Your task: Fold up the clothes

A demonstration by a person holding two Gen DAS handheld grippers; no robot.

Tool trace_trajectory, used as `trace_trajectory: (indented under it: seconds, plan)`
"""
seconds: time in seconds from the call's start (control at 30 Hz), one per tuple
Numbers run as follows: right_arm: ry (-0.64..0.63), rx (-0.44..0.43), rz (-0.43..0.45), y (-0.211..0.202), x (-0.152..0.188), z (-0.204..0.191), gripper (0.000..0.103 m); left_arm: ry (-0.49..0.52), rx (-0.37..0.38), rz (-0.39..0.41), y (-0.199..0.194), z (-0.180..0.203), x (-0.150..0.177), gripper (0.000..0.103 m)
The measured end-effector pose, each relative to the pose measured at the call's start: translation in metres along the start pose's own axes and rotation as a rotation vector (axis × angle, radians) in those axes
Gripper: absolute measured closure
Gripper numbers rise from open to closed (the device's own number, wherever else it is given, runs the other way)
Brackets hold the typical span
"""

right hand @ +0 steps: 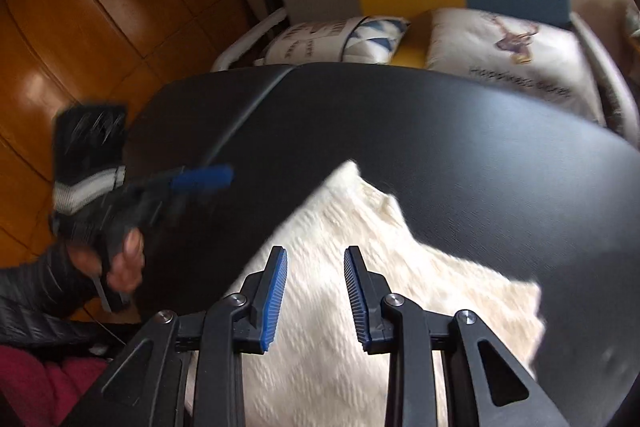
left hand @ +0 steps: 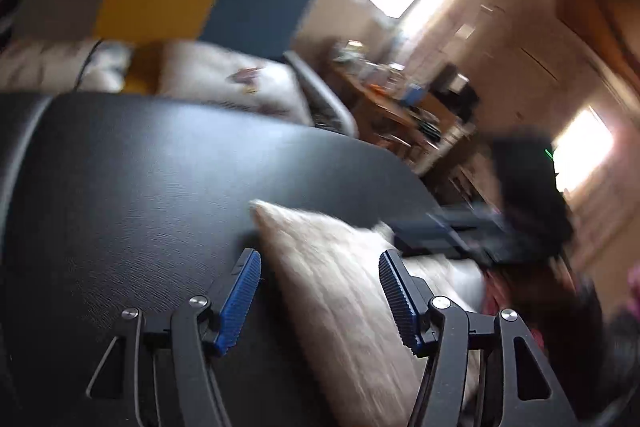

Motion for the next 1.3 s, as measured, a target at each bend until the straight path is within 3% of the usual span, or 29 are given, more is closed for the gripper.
trace_trajectory:
  seconds: [0.13, 0.2, 0.33, 0.57, 0.83, 0.9, 1.03, 1.17, 1.23, 1.3]
  plan:
    - [-0.019, -0.104, -0.122, 0.05, -0.02, 0.001, 0.073, 0.163, 0.094, -0.101, 0.021, 0.05, 0.038, 0.041]
    - [-0.059, -0.03, -0.194, 0.08, -0.019, 0.008, 0.074, 0.218, 0.098, -0.158, 0.04, 0.063, 0.058, 0.04]
    - [-0.194, 0.162, -0.225, 0.118, -0.01, 0.02, 0.076, 0.267, 0.023, -0.168, 0.058, 0.064, 0.074, 0.039]
    - [-0.274, 0.283, -0.179, 0.113, -0.012, 0.016, 0.076, 0.215, 0.004, -0.146, 0.058, 0.057, 0.066, 0.036]
    - [-0.307, 0.459, -0.044, 0.061, -0.017, 0.009, 0.073, 0.018, -0.025, -0.12, 0.037, 0.038, 0.059, 0.035]
    - [-0.292, 0.504, -0.021, 0.045, -0.014, 0.011, 0.068, -0.036, -0.042, -0.122, 0.035, 0.029, 0.057, 0.033]
    - [-0.245, 0.566, 0.016, 0.004, 0.006, 0.017, 0.055, -0.14, -0.053, -0.117, 0.035, 0.013, 0.052, 0.027]
    - [-0.175, 0.623, 0.039, -0.034, 0.037, 0.026, 0.051, -0.209, -0.053, -0.125, 0.05, 0.01, 0.049, 0.026]
    - [-0.1, 0.612, 0.048, -0.056, 0.061, 0.037, 0.051, -0.23, -0.04, -0.134, 0.06, 0.006, 0.045, 0.023]
    - [0.042, 0.509, 0.079, -0.082, 0.086, 0.048, 0.05, -0.24, -0.03, -0.147, 0.066, 0.002, 0.041, 0.021]
Point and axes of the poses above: each gripper's, at about its wrist camera, not at the fingertips, and y roughly the way its jaws point, z to its right, x to its underside, the point moved 6 cm from there along y, roughly the way its jaws point, and after that the axes turned 3 degrees about z, right-handed, at the moved point
